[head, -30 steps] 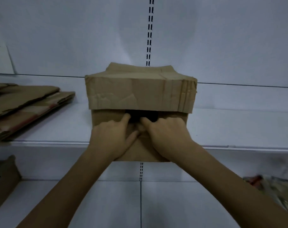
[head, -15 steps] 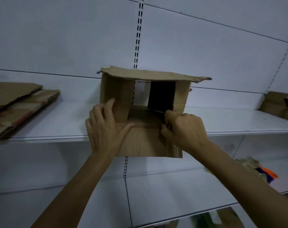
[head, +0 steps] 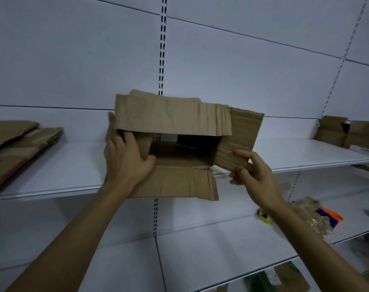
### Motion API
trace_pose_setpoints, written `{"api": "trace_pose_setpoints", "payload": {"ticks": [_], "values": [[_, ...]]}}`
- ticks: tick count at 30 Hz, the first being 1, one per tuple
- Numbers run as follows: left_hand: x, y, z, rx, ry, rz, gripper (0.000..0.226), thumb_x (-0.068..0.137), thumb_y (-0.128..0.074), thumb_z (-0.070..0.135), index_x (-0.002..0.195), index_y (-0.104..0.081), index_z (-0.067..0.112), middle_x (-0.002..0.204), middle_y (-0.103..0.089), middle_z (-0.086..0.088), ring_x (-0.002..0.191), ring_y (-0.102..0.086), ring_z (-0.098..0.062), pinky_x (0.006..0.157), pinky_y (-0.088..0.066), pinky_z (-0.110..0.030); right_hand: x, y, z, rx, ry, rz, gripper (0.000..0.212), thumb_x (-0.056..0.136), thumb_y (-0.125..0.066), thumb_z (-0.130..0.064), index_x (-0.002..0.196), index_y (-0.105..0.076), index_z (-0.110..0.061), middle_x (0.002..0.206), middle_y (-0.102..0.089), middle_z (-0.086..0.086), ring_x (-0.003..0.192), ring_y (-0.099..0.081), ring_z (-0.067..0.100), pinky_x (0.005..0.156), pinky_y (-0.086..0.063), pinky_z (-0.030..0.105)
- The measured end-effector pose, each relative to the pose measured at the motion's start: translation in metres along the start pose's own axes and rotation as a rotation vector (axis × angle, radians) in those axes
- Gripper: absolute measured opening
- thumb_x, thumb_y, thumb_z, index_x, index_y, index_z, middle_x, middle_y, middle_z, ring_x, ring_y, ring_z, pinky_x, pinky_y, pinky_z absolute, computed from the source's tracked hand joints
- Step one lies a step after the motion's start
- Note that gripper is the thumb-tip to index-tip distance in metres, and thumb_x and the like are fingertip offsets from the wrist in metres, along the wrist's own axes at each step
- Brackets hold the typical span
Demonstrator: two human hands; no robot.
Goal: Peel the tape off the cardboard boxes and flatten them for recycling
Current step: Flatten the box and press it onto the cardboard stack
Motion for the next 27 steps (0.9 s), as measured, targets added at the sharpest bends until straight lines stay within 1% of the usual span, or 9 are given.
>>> {"api": "trace_pose_setpoints", "payload": {"ticks": [3,9,13,17,20,22,24,25,27], "values": [[-0.014,0.004,0.008,-0.168,-0.274,-0.13,0.09,0.074,-0.035,0.042,0.152,0.004,0.019,0.16,0.002,-0.011,0.146,-0.008,-0.03,0.112,-0.023,-0.044,0.0,0.002,0.018,0.011,-0.102,0.057,0.033,0.097,-0.043,0.001,0.123,-0.049,-0.019,0.095,-0.065,0.015,0.074,-0.068,0.024,0.065,-0.058,0.032],[-0.029,0.013,0.01,-0.077,-0.426,-0.321,0.06,0.081,-0.03,0.02,0.139,-0.038,0.032,0.13,-0.056,-0.005,0.115,-0.055,-0.025,0.085,-0.044,-0.026,0.007,0.005,0.033,0.106,-0.321,0.101,0.024,0.097,-0.047,-0.007,0.115,-0.05,-0.023,0.098,-0.067,0.01,0.07,-0.071,0.023,0.062,-0.057,0.029],[-0.034,-0.004,0.024,0.259,-0.477,-0.496,0.051,0.096,-0.038,0.012,0.141,-0.038,0.036,0.138,-0.05,0.002,0.115,-0.053,-0.023,0.091,-0.043,-0.03,0.007,0.011,0.036,0.144,-0.376,0.176,0.019,0.095,-0.053,-0.017,0.113,-0.057,-0.02,0.105,-0.068,0.005,0.086,-0.07,0.017,0.071,-0.058,0.035],[-0.024,0.009,0.018,0.378,-0.433,-0.486,0.051,0.093,-0.041,0.014,0.134,-0.042,0.043,0.127,-0.057,0.0,0.105,-0.056,-0.023,0.074,-0.037,-0.028,-0.008,0.024,0.043,0.278,-0.442,0.456,0.019,0.096,-0.049,-0.014,0.114,-0.052,-0.021,0.113,-0.062,0.004,0.095,-0.064,0.017,0.071,-0.057,0.033],[-0.027,0.019,0.008,0.347,-0.457,-0.456,0.043,0.089,-0.034,0.026,0.127,-0.049,0.039,0.112,-0.062,0.002,0.094,-0.057,-0.022,0.069,-0.036,-0.029,-0.021,0.036,0.035,-0.038,-0.268,0.669,0.038,0.094,-0.052,-0.018,0.131,-0.042,-0.016,0.126,-0.047,0.0,0.116,-0.05,0.017,0.097,-0.045,0.036],[-0.036,0.021,0.007,0.325,-0.485,-0.445,0.05,0.083,-0.022,0.051,0.122,-0.051,0.037,0.107,-0.061,0.01,0.09,-0.058,-0.019,0.066,-0.036,-0.029,-0.027,0.032,0.023,-0.409,-0.038,0.66,0.055,0.09,-0.053,-0.027,0.14,-0.036,-0.009,0.146,-0.032,0.01,0.136,-0.031,0.022,0.112,-0.029,0.041],[-0.047,0.016,0.007,0.38,-0.567,-0.399,0.06,0.078,-0.031,0.073,0.118,-0.052,0.033,0.108,-0.059,0.014,0.089,-0.061,-0.017,0.063,-0.039,-0.028,-0.031,0.02,0.008,-0.628,0.169,0.605,0.062,0.089,-0.055,-0.031,0.142,-0.035,-0.007,0.152,-0.023,0.016,0.14,-0.023,0.027,0.112,-0.023,0.046],[-0.052,0.012,0.007,0.409,-0.626,-0.36,0.055,0.079,-0.048,0.068,0.116,-0.055,0.027,0.108,-0.062,0.011,0.086,-0.063,-0.019,0.058,-0.042,-0.028,-0.033,0.011,0.0,-0.685,0.277,0.544,0.064,0.089,-0.057,-0.036,0.141,-0.036,-0.006,0.152,-0.025,0.018,0.14,-0.026,0.029,0.111,-0.024,0.049],[-0.054,0.01,0.007,0.468,-0.635,-0.305,0.037,0.079,-0.071,0.025,0.113,-0.061,0.02,0.105,-0.067,0.001,0.078,-0.064,-0.026,0.052,-0.049,-0.032,-0.035,-0.013,-0.014,-0.767,0.414,0.277,0.073,0.085,-0.055,-0.056,0.138,-0.043,-0.008,0.143,-0.043,0.016,0.131,-0.041,0.029,0.105,-0.034,0.048]]}}
Point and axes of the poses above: each hand's wrist, its own x-axis towards the middle knuckle, its own y-axis out of the back of the hand, z = x × y, the point moved 4 cm from there along x, towards the middle knuckle
